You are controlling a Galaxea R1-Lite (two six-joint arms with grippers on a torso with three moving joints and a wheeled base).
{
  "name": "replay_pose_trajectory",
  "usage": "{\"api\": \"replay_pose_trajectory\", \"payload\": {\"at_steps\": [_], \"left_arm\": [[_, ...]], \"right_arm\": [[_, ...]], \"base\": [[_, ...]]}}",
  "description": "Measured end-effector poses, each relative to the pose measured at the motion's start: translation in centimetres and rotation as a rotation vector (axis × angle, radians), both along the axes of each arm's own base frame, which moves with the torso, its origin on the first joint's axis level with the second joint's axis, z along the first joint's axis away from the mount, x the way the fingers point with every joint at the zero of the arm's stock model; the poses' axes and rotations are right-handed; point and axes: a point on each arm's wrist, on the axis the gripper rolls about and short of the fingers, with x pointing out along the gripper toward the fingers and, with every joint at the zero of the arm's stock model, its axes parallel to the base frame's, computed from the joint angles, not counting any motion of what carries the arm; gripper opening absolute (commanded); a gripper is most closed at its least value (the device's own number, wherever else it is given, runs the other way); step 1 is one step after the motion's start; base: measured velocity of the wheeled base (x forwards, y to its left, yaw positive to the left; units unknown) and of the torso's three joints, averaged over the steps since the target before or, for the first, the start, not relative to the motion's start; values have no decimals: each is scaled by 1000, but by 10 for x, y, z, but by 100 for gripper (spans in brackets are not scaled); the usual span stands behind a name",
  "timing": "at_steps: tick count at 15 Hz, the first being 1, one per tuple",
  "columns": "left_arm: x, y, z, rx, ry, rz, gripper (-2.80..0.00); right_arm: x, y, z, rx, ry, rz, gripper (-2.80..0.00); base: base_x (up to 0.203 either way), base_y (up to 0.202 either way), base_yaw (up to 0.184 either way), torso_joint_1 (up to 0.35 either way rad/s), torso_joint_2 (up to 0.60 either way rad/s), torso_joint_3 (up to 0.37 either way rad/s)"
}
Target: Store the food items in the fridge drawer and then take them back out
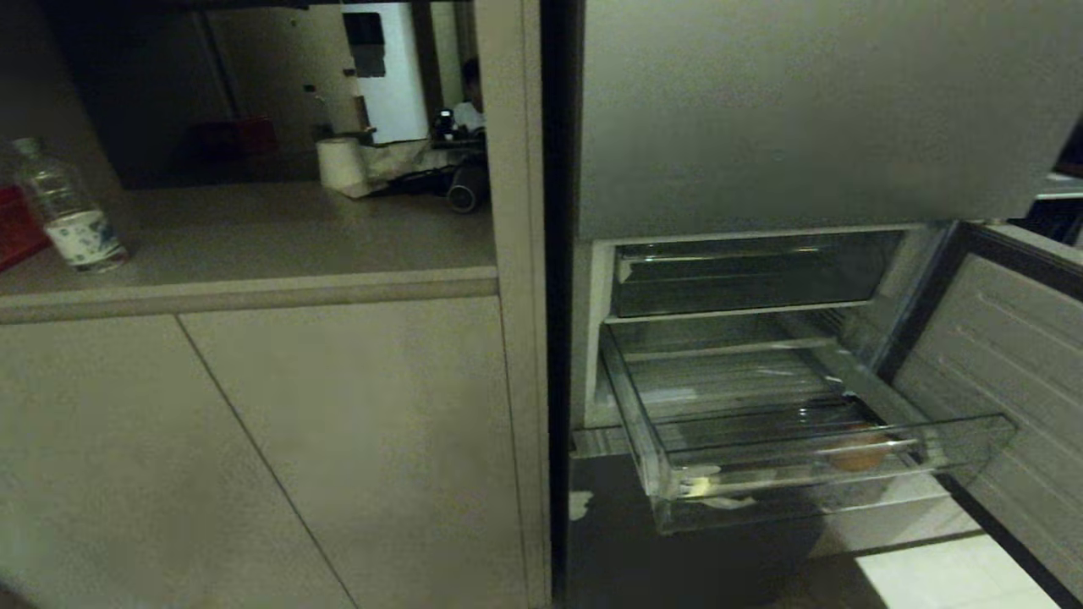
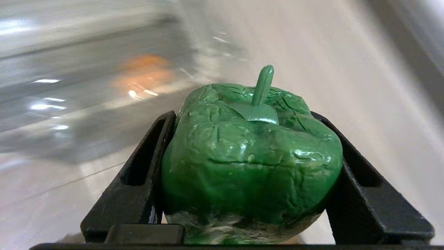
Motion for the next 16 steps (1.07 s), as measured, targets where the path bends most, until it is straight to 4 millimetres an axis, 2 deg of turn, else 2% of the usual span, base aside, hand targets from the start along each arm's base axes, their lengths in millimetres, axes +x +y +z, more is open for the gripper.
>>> {"api": "replay_pose_trajectory", "payload": {"at_steps": [7, 13, 16], "left_arm": [[0, 0, 0, 0, 0, 0, -280], [0, 0, 0, 0, 0, 0, -280], [0, 0, 0, 0, -1, 0, -280]], "right_arm": [[-29, 4, 14, -65, -89, -33, -280], [-74, 21, 37, -204, -238, -12, -280], [-88, 25, 33, -219, -263, -44, -280]], "base": [[0, 8, -175, 2, 1, 3], [-1, 8, -174, 0, 1, 4], [1, 5, -129, 2, 2, 5]]}}
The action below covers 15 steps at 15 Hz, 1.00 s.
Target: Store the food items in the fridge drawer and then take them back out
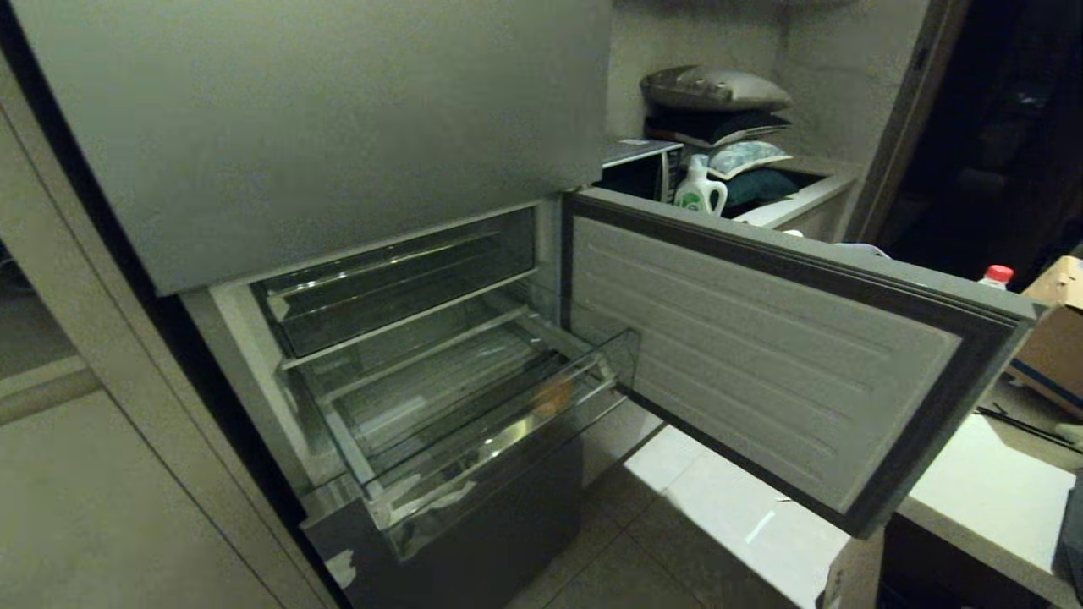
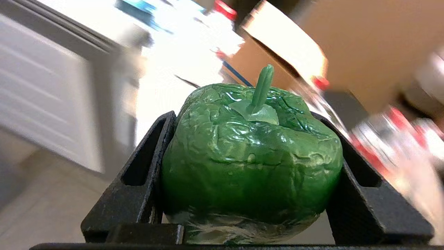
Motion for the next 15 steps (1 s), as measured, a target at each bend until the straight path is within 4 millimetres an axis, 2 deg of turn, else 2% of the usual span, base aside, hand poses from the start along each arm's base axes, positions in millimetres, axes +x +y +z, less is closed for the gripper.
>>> {"api": "replay_pose_trajectory", "payload": {"at_steps": [3, 5, 8, 11, 13, 15], "left_arm": [[0, 0, 0, 0, 1, 0, -280], [0, 0, 0, 0, 0, 0, -280], [0, 0, 0, 0, 0, 0, -280], [0, 0, 0, 0, 0, 0, -280], [0, 0, 0, 0, 0, 0, -280], [0, 0, 0, 0, 0, 0, -280]], "right_arm": [[7, -6, -8, 54, 13, -133, -280], [22, -15, -8, 134, 15, -194, -280], [55, -40, -10, 258, 23, -278, -280], [89, -80, -25, 326, 22, -317, -280], [110, -117, -47, 354, 36, -384, -280], [121, -156, -73, 374, 38, -448, -280]], "base": [[0, 0, 0, 0, 0, 0], [0, 0, 0, 0, 0, 0], [0, 0, 0, 0, 0, 0], [0, 0, 0, 0, 0, 0], [0, 0, 0, 0, 0, 0], [0, 0, 0, 0, 0, 0]]}}
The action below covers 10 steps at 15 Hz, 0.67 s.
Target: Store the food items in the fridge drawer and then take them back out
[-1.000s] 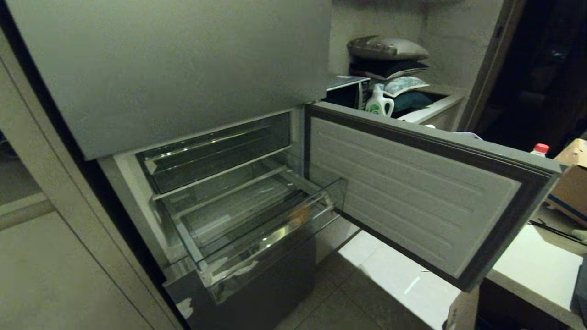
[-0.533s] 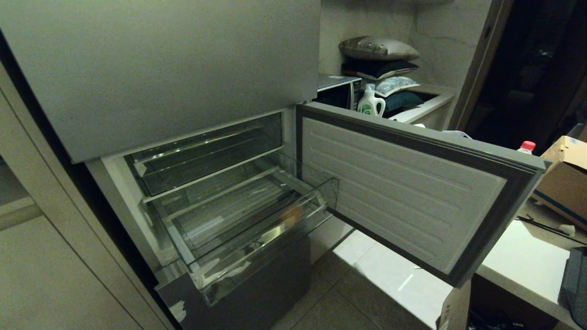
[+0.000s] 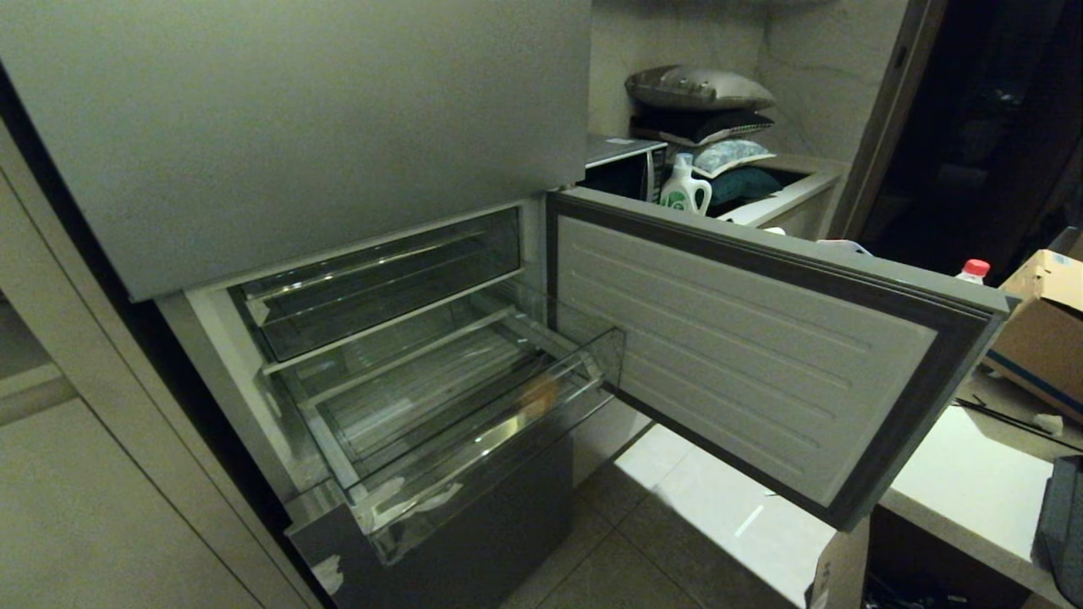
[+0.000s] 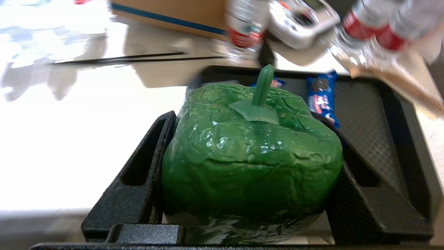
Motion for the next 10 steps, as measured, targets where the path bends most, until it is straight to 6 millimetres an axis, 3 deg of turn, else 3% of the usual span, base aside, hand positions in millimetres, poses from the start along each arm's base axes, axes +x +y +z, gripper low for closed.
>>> {"api": "replay_pose_trajectory", "payload": {"at_steps": [2, 8, 9, 10], "left_arm": [[0, 0, 0, 0, 0, 0, -280], [0, 0, 0, 0, 0, 0, -280], [0, 0, 0, 0, 0, 0, -280], [0, 0, 0, 0, 0, 0, -280]], "right_arm": [[-2, -32, -29, 39, 23, -42, -280], [-4, -74, -100, 165, 74, -58, -280], [-2, -82, -111, 156, 74, -63, 0], [0, -90, -120, 139, 73, -65, 0]], "base": [[0, 0, 0, 0, 0, 0], [0, 0, 0, 0, 0, 0], [0, 0, 0, 0, 0, 0], [0, 0, 0, 0, 0, 0]]}}
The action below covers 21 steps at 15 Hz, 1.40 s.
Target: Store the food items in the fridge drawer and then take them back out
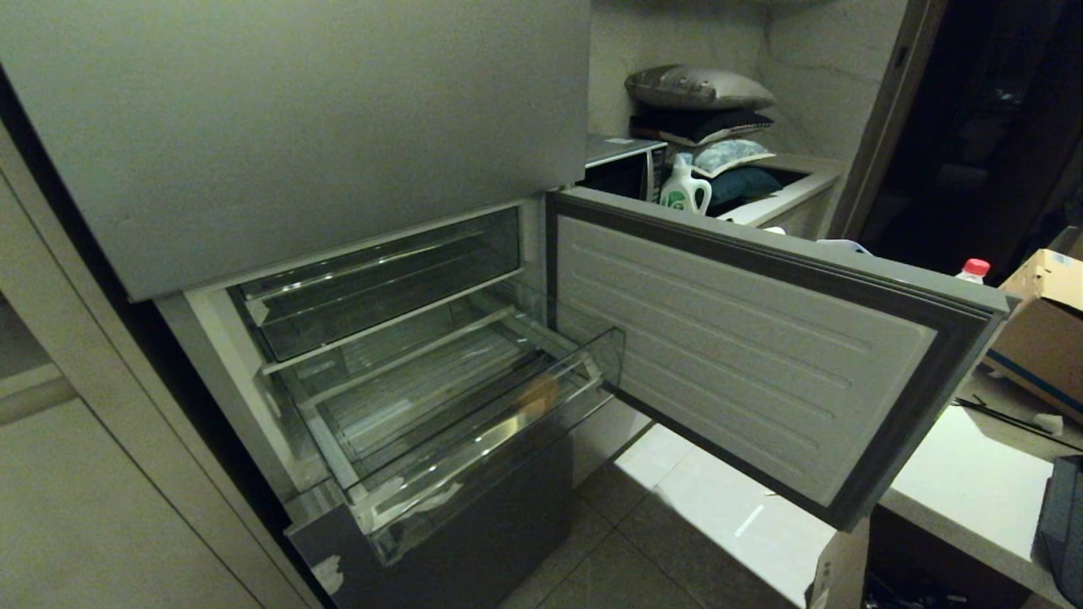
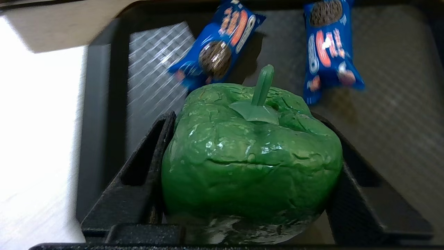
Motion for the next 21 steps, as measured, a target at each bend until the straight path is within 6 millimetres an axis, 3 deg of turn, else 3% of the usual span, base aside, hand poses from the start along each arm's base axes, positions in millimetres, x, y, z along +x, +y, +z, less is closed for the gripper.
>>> {"api": "replay_pose_trajectory", "payload": {"at_steps": [3, 7, 11, 13, 14, 18, 21], "left_arm": [[0, 0, 0, 0, 1, 0, -280], [0, 0, 0, 0, 0, 0, -280], [0, 0, 0, 0, 0, 0, -280], [0, 0, 0, 0, 0, 0, -280], [0, 0, 0, 0, 0, 0, -280], [0, 0, 0, 0, 0, 0, -280], [0, 0, 0, 0, 0, 0, -280]], "right_arm": [[3, -13, -22, 10, 18, -2, 0], [5, -17, -35, 43, 28, 8, 0], [5, -19, -34, 25, 17, 5, 0], [4, -17, -24, -2, -1, 7, 0], [3, -14, -14, -25, -20, 18, -280], [-10, 15, 39, -154, -87, 89, -280], [-23, 58, 67, -229, -137, 206, -280]], "base": [[0, 0, 0, 0, 0, 0], [0, 0, 0, 0, 0, 0], [0, 0, 0, 0, 0, 0], [0, 0, 0, 0, 0, 0], [0, 0, 0, 0, 0, 0], [0, 0, 0, 0, 0, 0], [0, 0, 0, 0, 0, 0]]}}
